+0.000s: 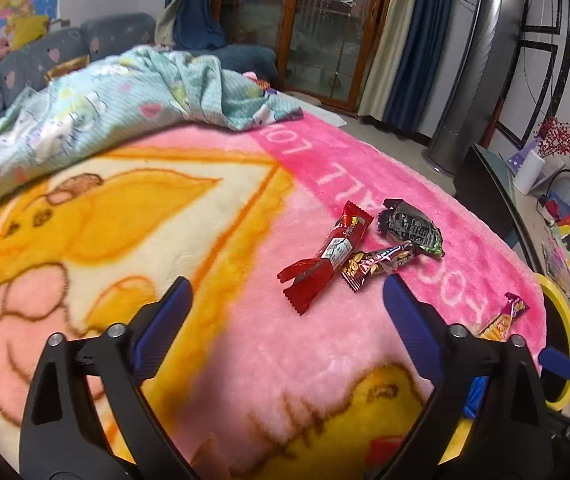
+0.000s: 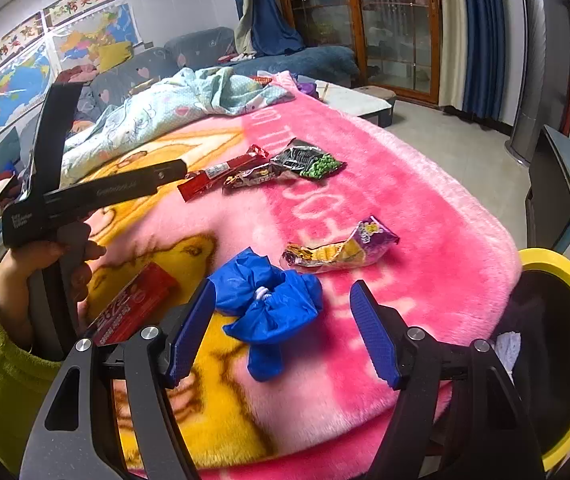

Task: Collect trash
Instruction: 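Grasp the blue glove with the right tool while the left tool grasps the red candy bar wrapper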

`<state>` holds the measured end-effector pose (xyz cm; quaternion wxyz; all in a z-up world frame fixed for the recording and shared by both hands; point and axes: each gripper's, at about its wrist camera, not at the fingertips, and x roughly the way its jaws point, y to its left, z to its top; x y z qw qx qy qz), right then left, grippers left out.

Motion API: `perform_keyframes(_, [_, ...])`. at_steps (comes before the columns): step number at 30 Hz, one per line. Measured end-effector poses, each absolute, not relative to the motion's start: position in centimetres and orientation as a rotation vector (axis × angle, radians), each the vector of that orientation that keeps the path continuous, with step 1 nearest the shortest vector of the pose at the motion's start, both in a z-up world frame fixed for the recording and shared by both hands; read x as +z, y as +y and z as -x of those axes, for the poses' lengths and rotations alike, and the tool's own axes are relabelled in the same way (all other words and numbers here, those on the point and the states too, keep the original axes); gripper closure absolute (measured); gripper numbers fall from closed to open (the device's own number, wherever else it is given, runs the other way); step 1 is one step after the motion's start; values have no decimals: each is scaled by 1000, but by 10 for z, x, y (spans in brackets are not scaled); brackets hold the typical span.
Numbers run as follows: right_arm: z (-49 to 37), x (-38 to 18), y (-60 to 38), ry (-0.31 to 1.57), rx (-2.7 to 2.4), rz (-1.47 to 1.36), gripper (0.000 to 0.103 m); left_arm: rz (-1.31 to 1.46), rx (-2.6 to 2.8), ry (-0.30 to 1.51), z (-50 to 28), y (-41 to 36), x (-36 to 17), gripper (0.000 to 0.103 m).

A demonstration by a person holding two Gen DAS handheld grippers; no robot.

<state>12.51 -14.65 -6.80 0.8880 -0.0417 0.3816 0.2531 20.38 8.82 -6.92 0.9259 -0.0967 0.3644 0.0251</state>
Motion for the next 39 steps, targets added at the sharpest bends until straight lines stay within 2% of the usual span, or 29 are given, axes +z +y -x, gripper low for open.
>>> perform_keyframes(4, [-133,-74,-142,807,527,80,36,244,23,769,-216,94,-78,30])
perform_keyframes(8, [-139,-82,-138,821,534,74,36,326,-9,800,-225,102,-89,32])
perform_keyframes(9, [-141,-83,-136,824,533,73,36,338,-14,805,-227,102,-91,35])
perform_keyframes(10, [-143,-85,-135,830,536,67,36,348,-22,813,-228,102,-93,42])
perform_keyframes(14, [-145,-93,-133,852,550,53,36,363,-35,820,-229,102,-95,46])
perform_keyframes(22, [-138,-95,-129,863,610,66,69,380,-42,827,-230,103,-98,67])
perform_keyframes(29, [-130,-94,-127,870,632,83,77,392,-63,832,-228,102,-99,84])
perform_keyframes(31, [-127,-94,-127,870,634,87,78,397,-78,835,-227,101,-99,98])
perform_keyframes(39, [-121,-95,-123,868,645,117,83,404,-94,801,-213,99,-93,103])
